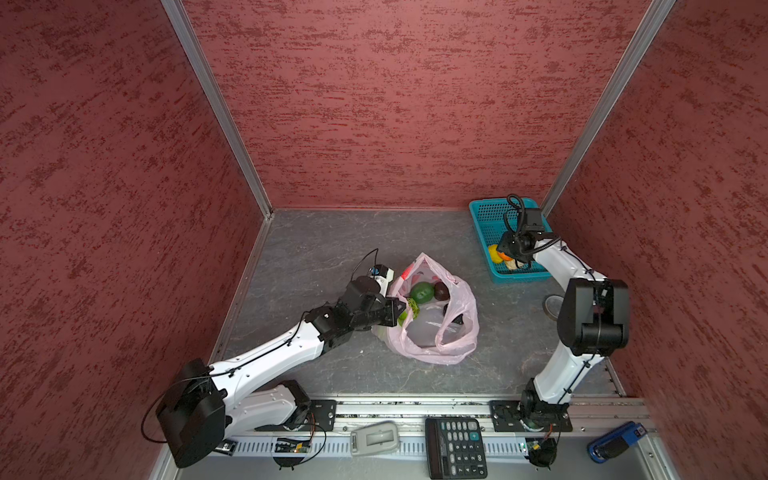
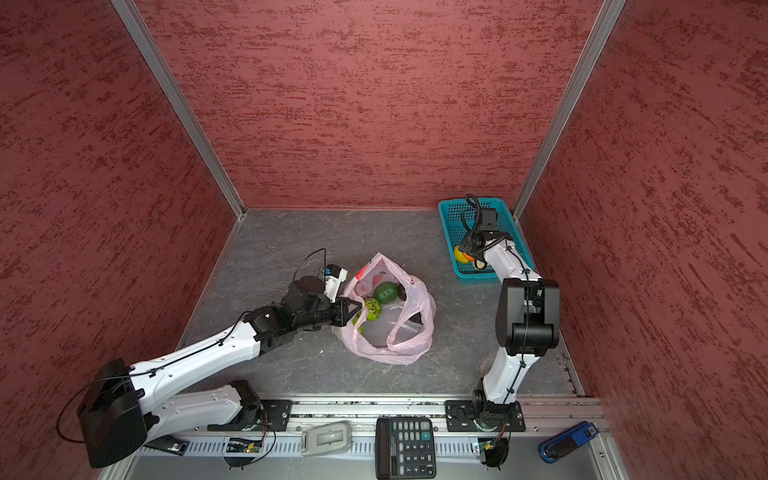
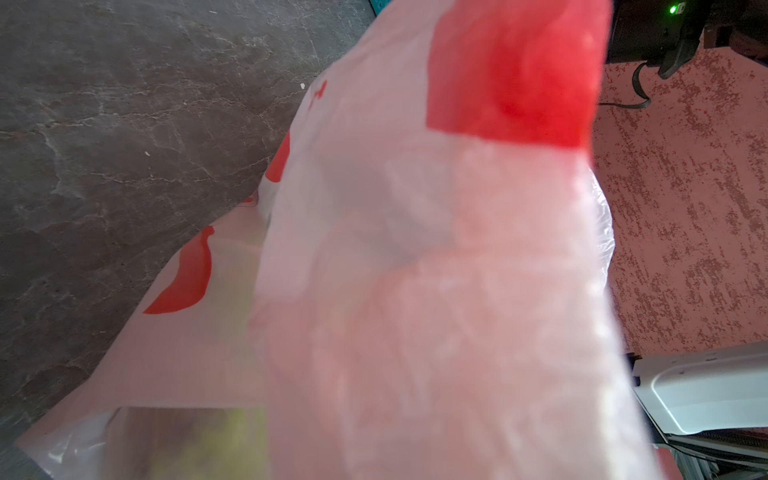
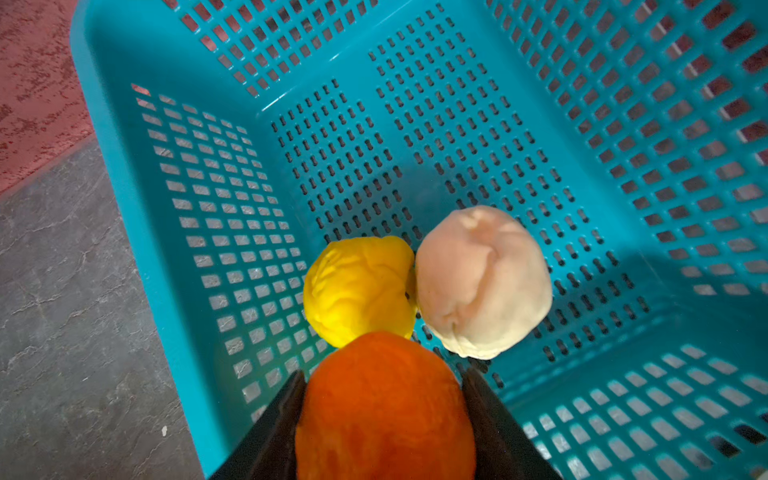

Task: Untie the knot of the plastic bag and take out the fruit
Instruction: 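Lower the tangerine into the teal basket and open the right gripper, then move the empty right gripper back over the bag opening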

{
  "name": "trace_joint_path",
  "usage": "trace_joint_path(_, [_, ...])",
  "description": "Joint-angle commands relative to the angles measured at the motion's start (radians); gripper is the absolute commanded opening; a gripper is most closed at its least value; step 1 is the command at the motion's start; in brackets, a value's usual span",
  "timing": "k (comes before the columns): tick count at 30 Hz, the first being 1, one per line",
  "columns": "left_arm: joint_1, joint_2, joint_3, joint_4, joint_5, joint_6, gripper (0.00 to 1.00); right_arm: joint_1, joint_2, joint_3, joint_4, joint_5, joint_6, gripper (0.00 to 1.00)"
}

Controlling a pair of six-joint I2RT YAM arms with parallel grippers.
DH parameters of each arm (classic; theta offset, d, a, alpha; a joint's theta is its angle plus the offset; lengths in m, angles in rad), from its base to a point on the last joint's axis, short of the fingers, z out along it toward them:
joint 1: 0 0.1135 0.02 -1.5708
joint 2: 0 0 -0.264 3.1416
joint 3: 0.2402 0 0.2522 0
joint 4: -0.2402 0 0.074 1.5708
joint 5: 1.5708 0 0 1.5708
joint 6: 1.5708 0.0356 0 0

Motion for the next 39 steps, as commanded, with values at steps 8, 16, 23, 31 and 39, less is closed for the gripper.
trace_joint_path(8, [-0.001,-0.027,-0.004,-0.003,-0.016,0.008,0.0,-0.003,-0.019,-0.015,-0.001,0.0,-0.014,0.82])
trace_joint_path(16, [-0.001,-0.045,-0.018,-0.009,-0.018,0.007,0.0,0.0,-0.091,-0.047,-0.005,-0.04,-0.012,0.85])
trace_joint_path(23, [-0.001,-0.052,-0.018,-0.039,-0.007,0.012,0.0,0.046,-0.258,-0.081,-0.082,-0.105,-0.022,0.85])
trace_joint_path(31, [0.005,-0.072,-0.011,-0.088,-0.004,0.026,0.0,0.195,-0.519,-0.171,-0.205,-0.172,0.016,0.86])
trace_joint_path(39, [0.014,-0.057,0.004,-0.099,0.021,0.048,0.0,0.45,-0.65,-0.177,-0.273,-0.187,0.137,0.86])
